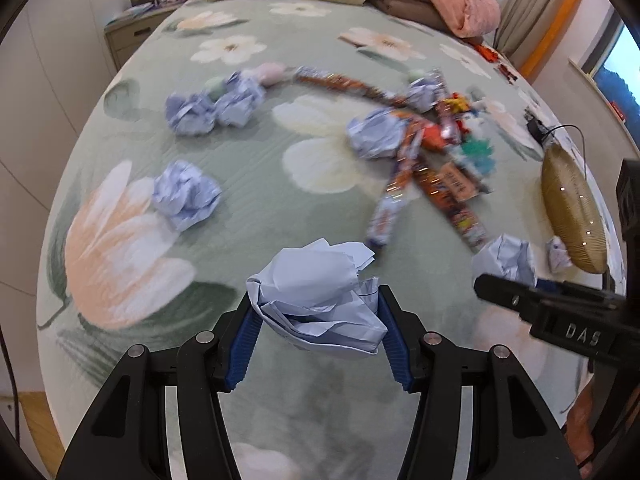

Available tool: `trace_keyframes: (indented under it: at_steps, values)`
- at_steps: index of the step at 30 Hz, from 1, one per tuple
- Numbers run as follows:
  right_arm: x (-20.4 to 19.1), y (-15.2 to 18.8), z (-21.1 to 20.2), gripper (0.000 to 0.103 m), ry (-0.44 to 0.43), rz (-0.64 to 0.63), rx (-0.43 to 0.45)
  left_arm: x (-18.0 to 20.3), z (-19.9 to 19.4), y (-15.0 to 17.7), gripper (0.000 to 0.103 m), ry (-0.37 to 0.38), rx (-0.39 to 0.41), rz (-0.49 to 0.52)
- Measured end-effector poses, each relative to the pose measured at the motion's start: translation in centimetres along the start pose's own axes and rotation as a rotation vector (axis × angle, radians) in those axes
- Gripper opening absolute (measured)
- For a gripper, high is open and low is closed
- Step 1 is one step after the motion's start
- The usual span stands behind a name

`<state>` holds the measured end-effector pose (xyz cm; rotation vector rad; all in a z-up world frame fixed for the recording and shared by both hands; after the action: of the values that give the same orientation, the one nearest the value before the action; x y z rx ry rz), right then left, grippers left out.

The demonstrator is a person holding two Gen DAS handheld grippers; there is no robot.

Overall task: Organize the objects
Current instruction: 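Carry both paper balls over the golden plate and open both grippers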

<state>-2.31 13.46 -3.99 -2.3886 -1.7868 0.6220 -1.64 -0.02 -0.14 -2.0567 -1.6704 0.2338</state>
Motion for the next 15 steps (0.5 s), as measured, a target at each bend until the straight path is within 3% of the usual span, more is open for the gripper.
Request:
trace_keyframes:
  at_steps: [6,15]
  values:
    - [5.8,-0.4,-5.0,0.047,-0.011,0.010,0.031,9.3,-1.2,-2.2,0.053,0.048,0.046,0.019]
    - [23.7,-5.4,-16.0,0.047,0.158,0.131,0.193,28.9,0.2,-6.5,0.054,0.231,0.093,0.138]
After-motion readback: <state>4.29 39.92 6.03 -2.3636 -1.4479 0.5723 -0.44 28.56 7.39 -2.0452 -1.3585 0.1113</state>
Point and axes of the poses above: each gripper's, at about its wrist camera, not at the fingertips, and z roughly the way its jaws point, x to its right, y to its underside, the point moved 10 cm from there along z, roughly the way its jaws point, and after that the axes turned 3 degrees about x, right-handed, at the moved point
